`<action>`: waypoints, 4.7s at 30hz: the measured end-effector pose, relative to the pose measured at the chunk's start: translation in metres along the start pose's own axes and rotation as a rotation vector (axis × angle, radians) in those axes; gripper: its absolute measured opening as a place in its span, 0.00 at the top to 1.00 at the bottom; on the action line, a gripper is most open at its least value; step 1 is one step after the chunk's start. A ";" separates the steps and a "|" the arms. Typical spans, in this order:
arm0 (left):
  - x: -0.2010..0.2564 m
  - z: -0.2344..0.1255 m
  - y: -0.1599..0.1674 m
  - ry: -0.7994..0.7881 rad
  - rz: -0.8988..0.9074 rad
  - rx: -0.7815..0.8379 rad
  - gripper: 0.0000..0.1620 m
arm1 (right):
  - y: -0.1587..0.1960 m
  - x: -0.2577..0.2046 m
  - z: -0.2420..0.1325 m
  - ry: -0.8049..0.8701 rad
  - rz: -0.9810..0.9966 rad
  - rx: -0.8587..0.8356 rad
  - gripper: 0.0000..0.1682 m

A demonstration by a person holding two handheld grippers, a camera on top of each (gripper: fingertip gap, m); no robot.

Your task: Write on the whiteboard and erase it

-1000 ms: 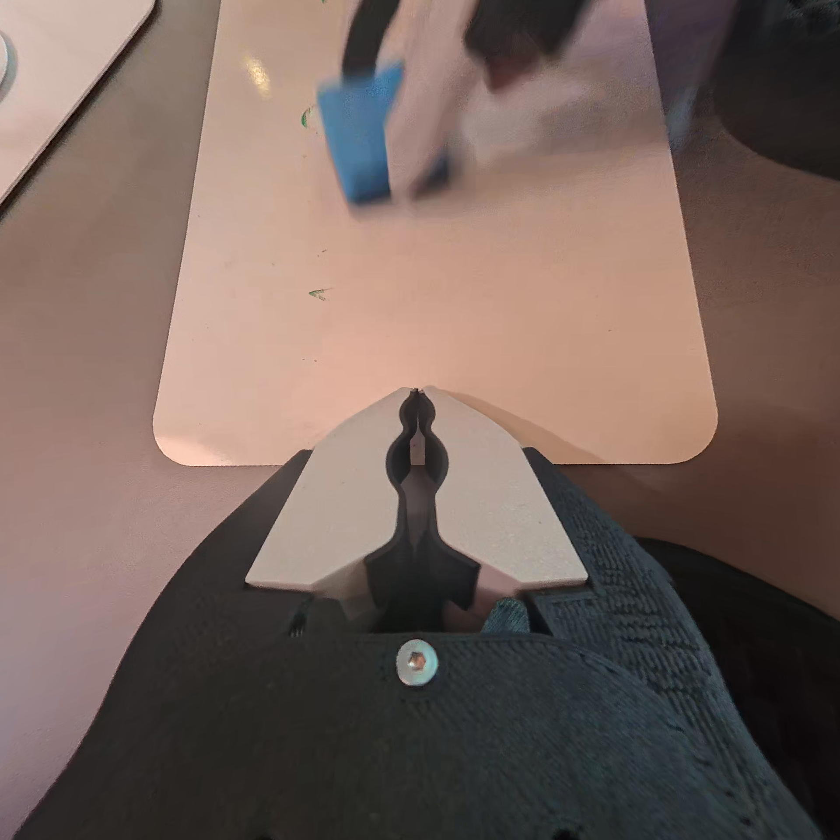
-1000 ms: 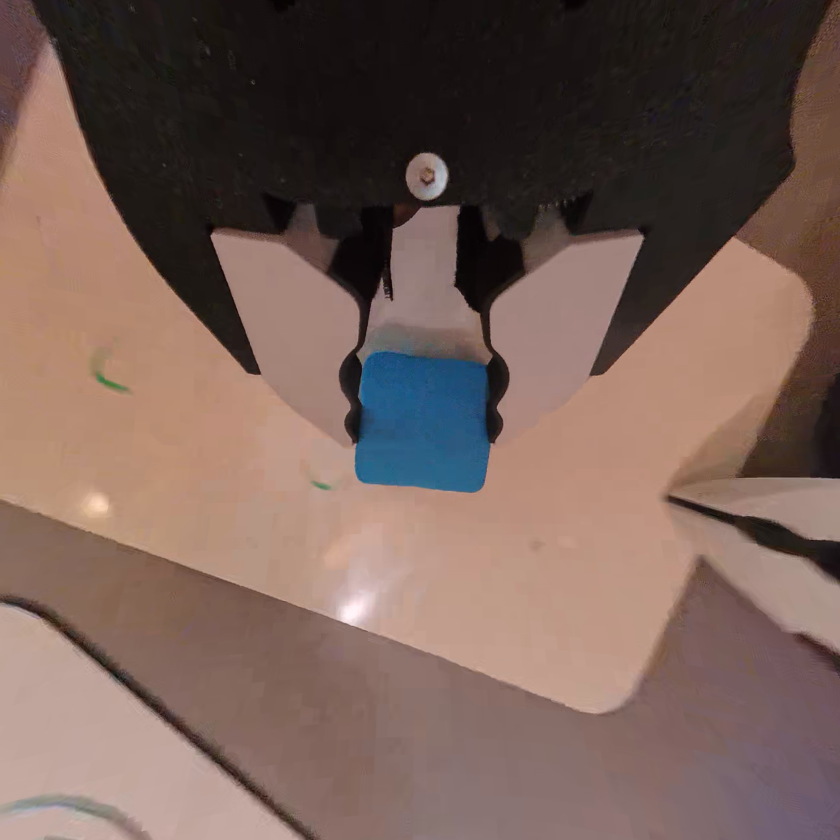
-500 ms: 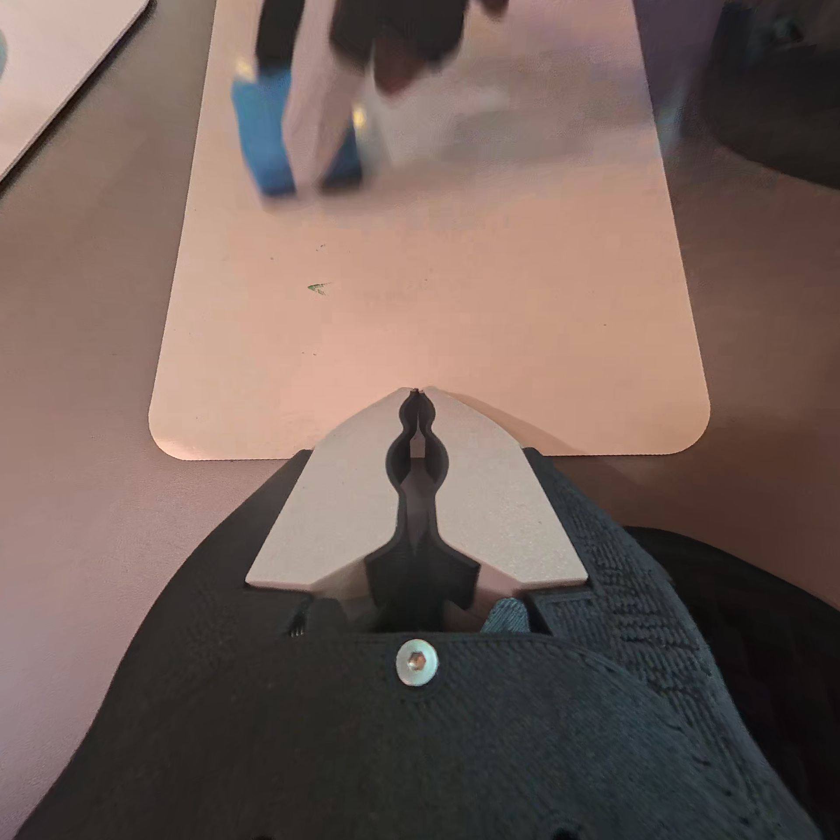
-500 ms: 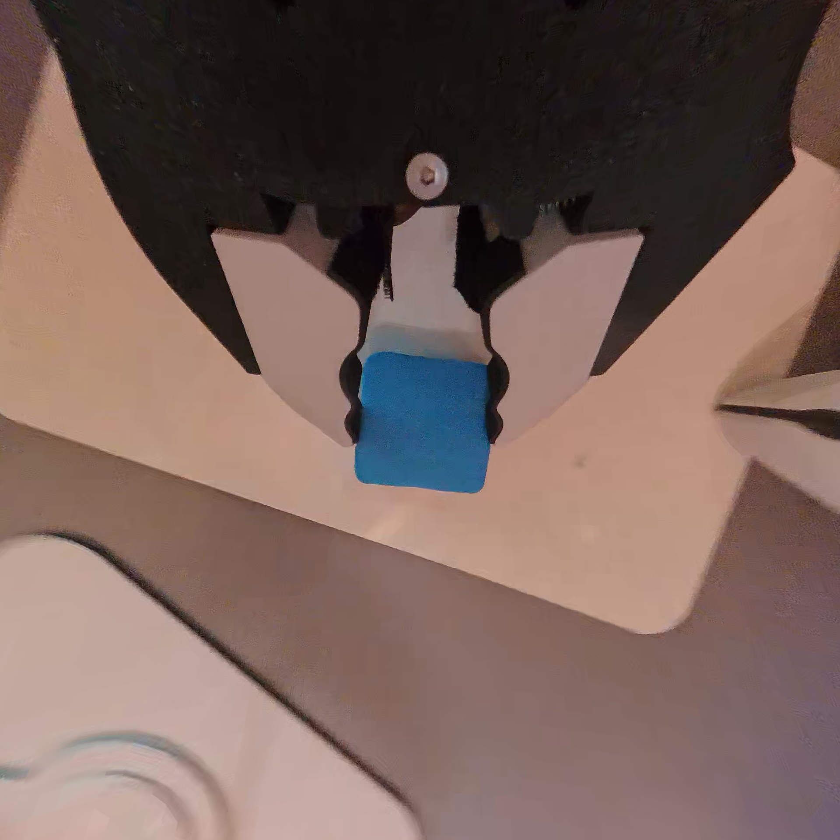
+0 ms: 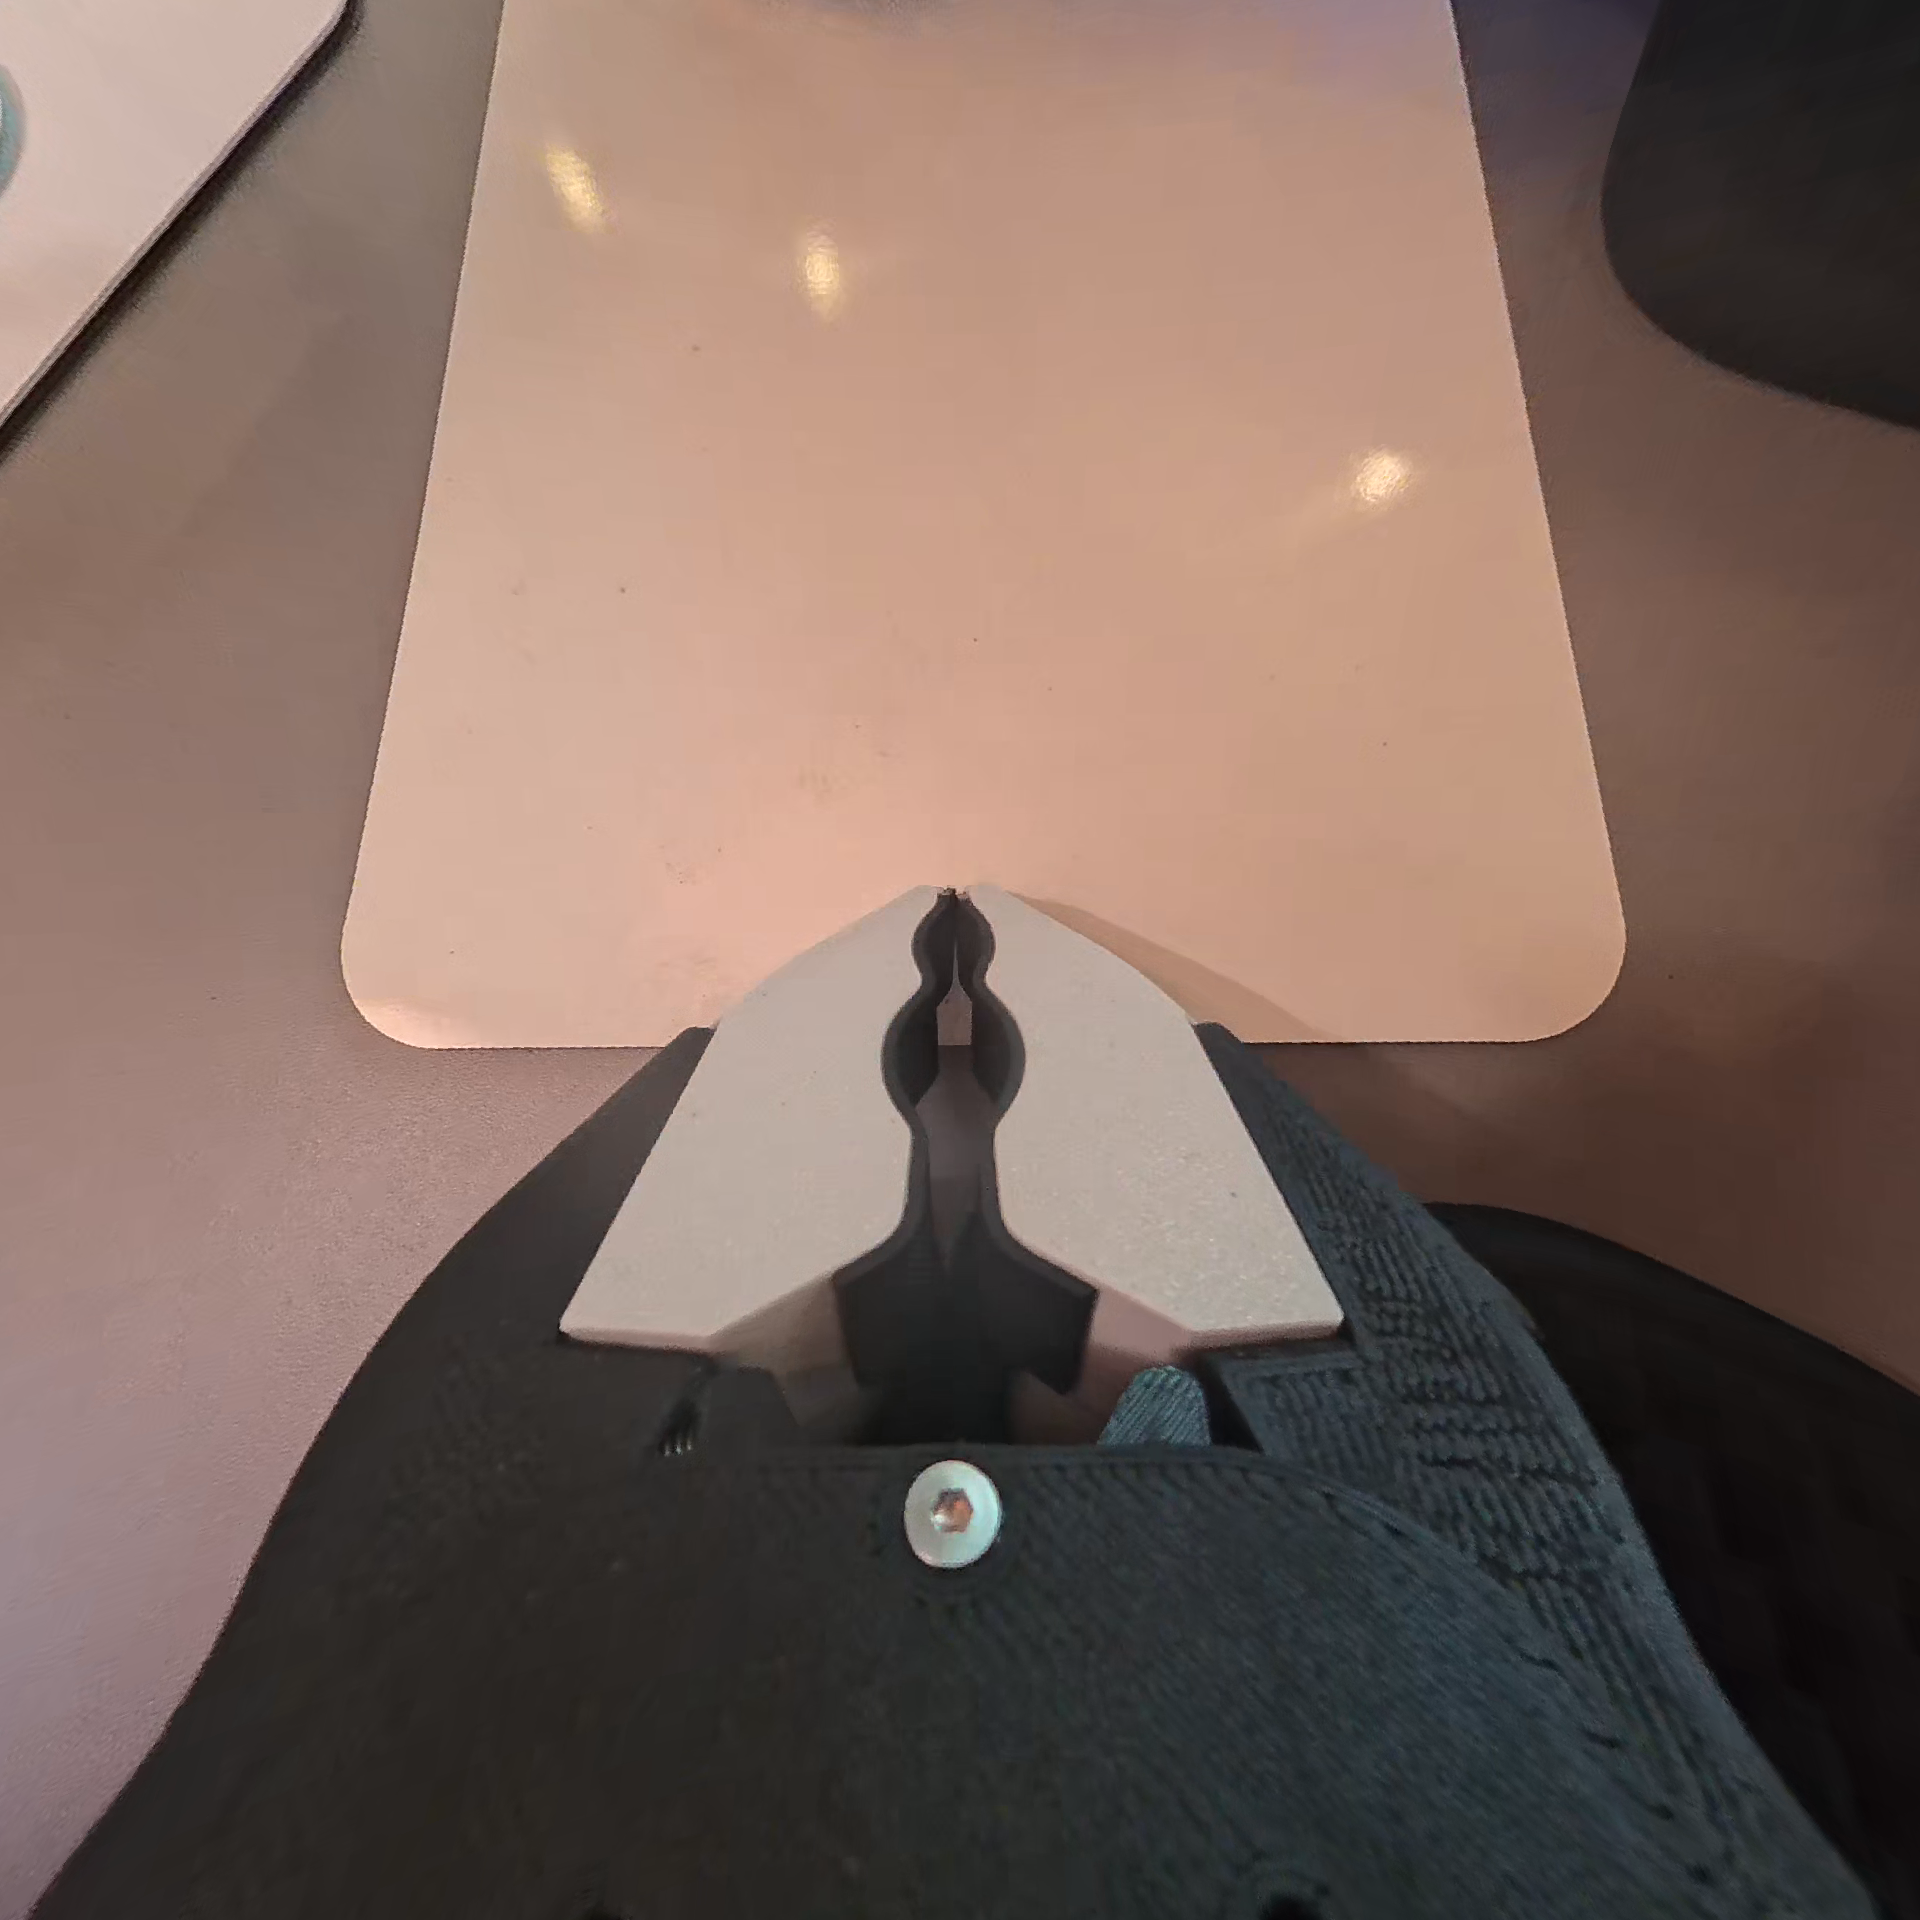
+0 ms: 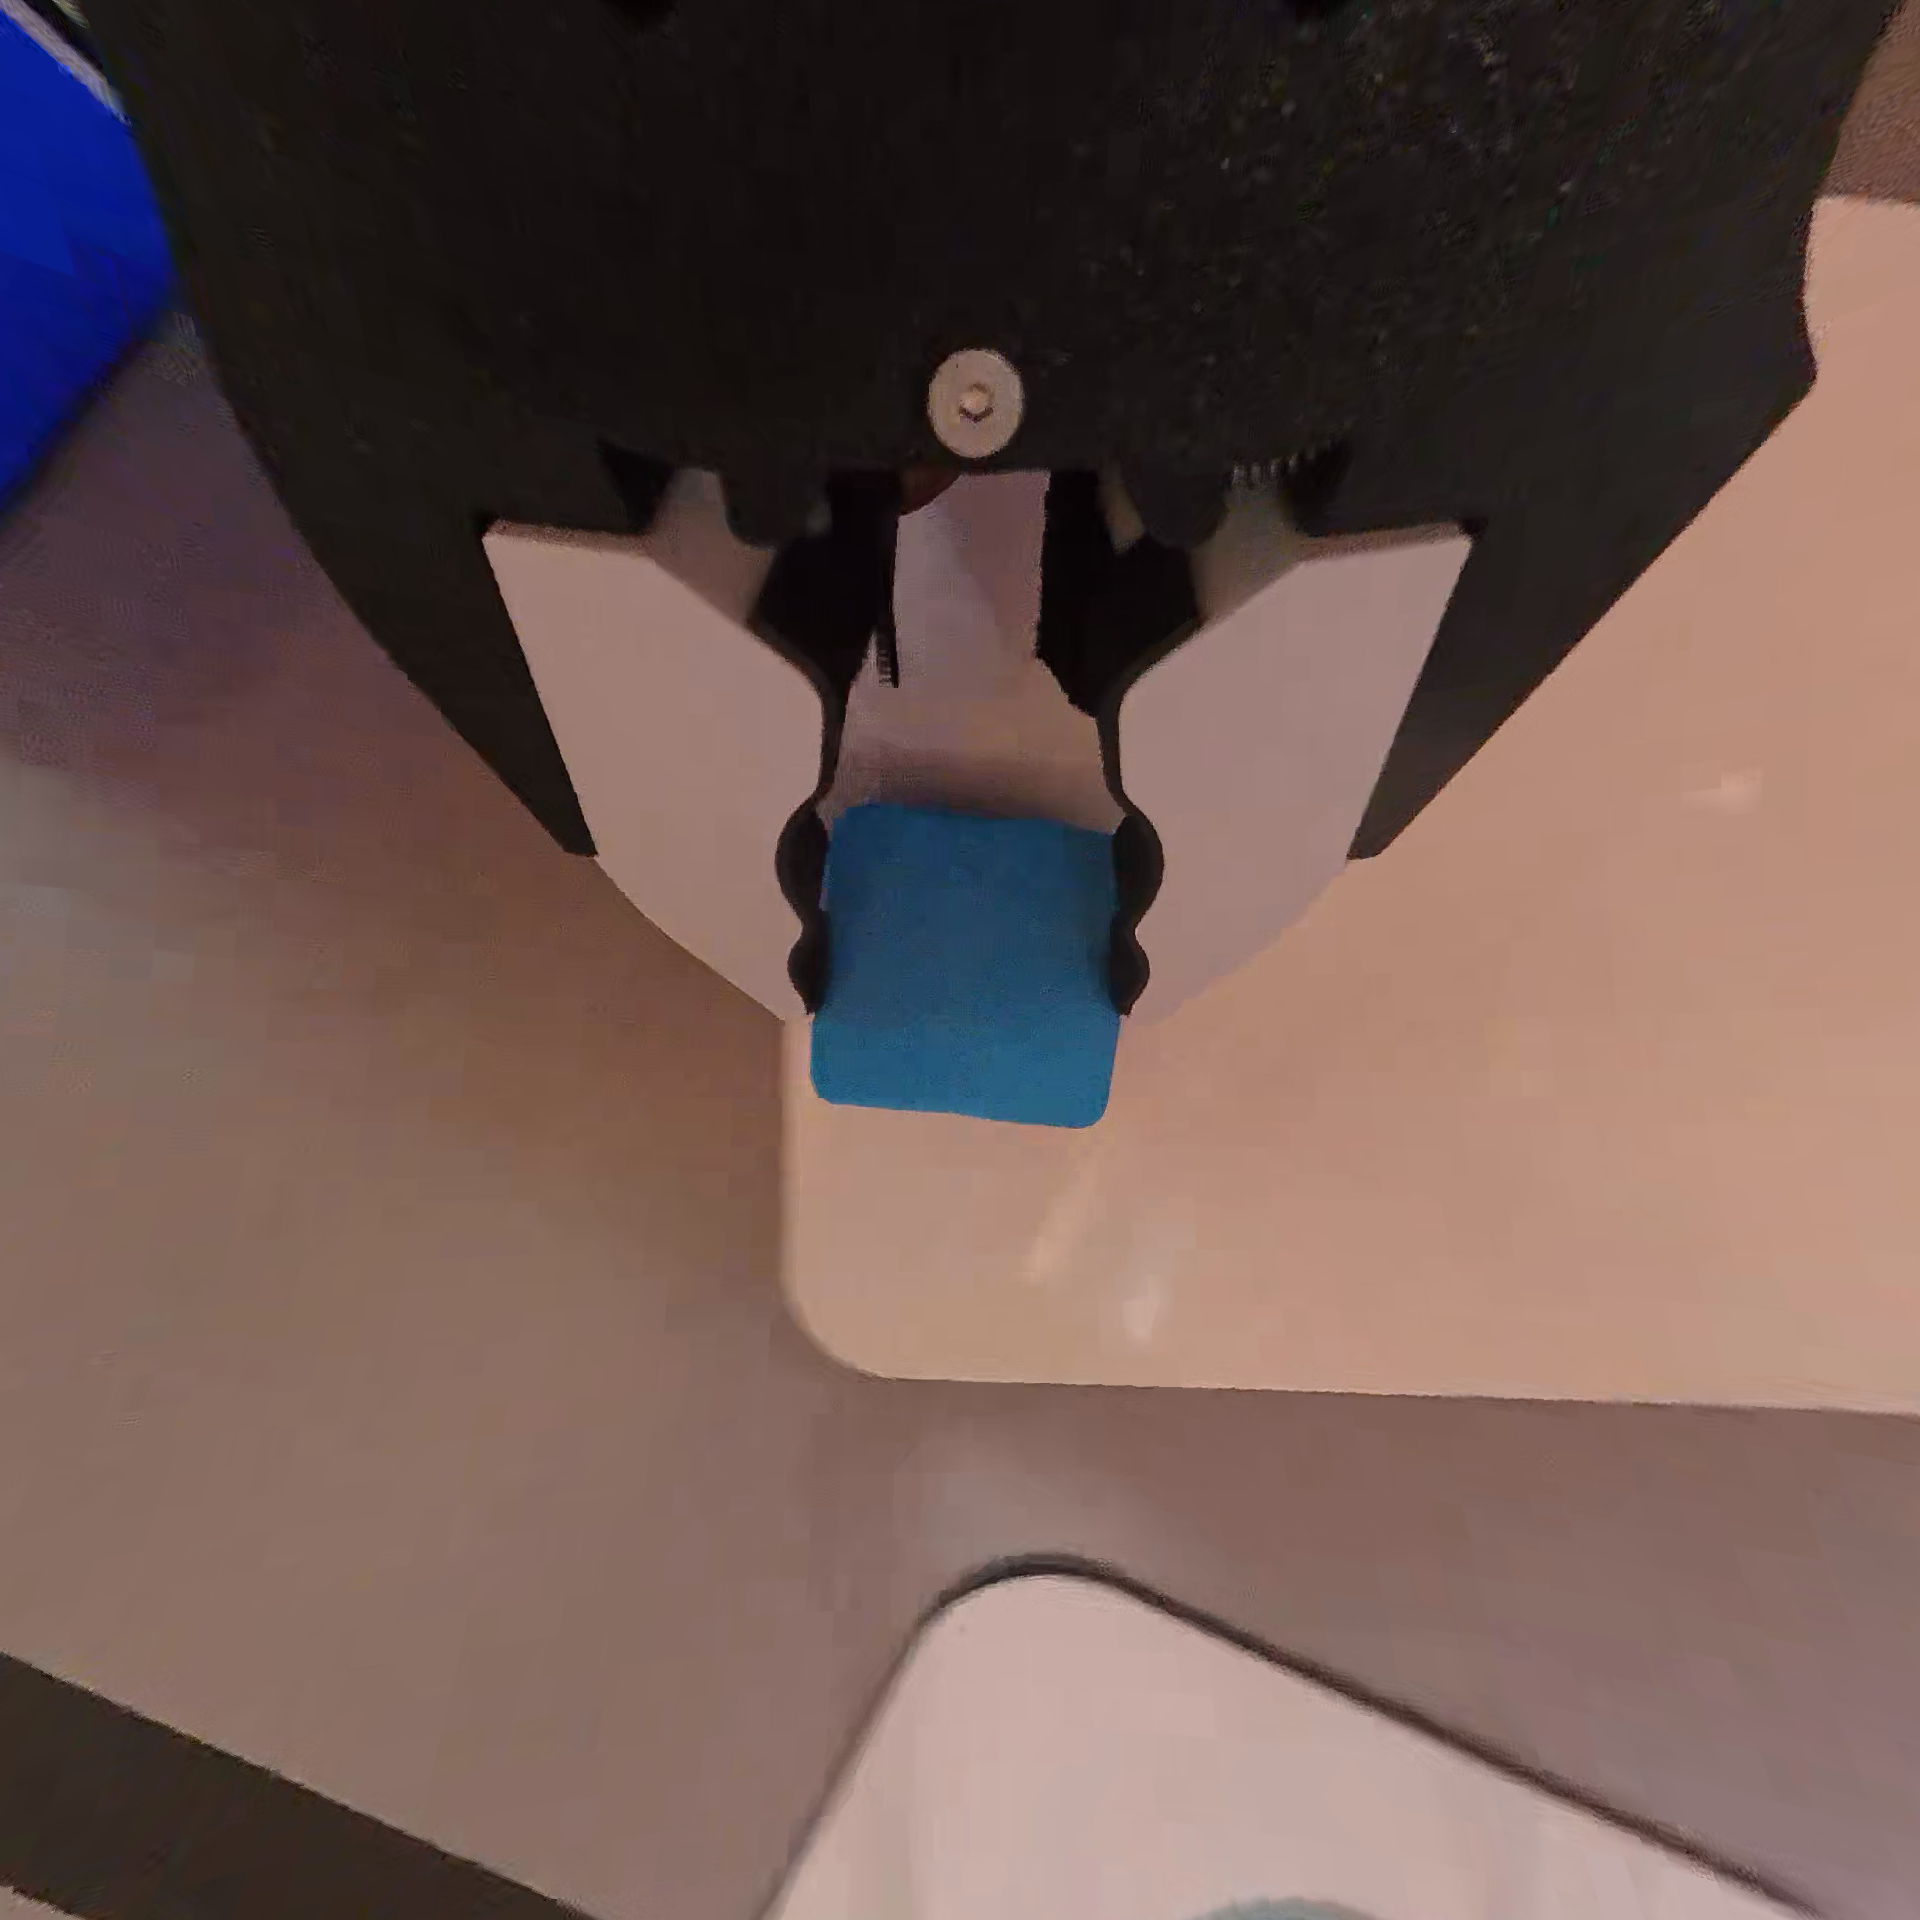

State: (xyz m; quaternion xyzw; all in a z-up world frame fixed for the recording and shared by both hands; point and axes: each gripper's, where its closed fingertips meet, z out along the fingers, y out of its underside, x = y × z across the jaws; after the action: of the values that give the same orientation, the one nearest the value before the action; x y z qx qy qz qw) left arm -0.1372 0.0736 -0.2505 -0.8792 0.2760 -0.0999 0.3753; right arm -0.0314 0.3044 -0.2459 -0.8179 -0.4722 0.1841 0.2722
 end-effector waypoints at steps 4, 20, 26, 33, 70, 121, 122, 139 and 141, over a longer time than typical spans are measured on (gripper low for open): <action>0.000 0.000 0.000 -0.002 0.000 0.002 0.99 | 0.010 -0.170 0.000 -0.301 -0.297 0.029 0.68; 0.000 0.000 0.000 -0.012 0.001 0.009 0.99 | 0.096 -0.082 -0.072 0.046 0.015 -0.092 0.68; 0.001 -0.001 0.000 -0.013 0.018 0.011 1.00 | 0.106 -0.045 -0.080 0.074 0.187 -0.022 0.68; 0.000 -0.001 0.001 -0.012 0.016 0.011 1.00 | 0.100 -0.143 -0.071 -0.142 -0.088 -0.063 0.68; -0.001 -0.004 0.003 0.008 0.028 0.036 0.99 | 0.282 0.036 -0.218 0.318 0.529 -0.028 0.68; 0.007 -0.278 -0.078 0.284 -0.399 1.457 0.89 | -0.017 -0.250 -0.251 -0.640 -0.190 1.231 0.62; 0.018 -0.265 -0.087 0.346 -0.397 1.441 0.89 | -0.027 -0.270 -0.247 -0.736 -0.183 1.201 0.60; 0.055 -0.143 -0.084 -0.108 0.279 0.775 0.79 | -0.014 -0.285 -0.156 -0.696 -0.458 0.508 0.89; 0.034 -0.139 -0.075 -0.409 0.577 0.587 0.77 | 0.010 -0.249 -0.125 -0.481 -0.561 0.251 0.89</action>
State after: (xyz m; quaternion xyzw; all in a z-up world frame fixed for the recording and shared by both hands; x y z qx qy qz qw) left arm -0.1317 0.0128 -0.1009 -0.6245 0.3896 0.1104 0.6678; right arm -0.0761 0.0488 -0.1437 -0.5508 -0.7018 0.3452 0.2914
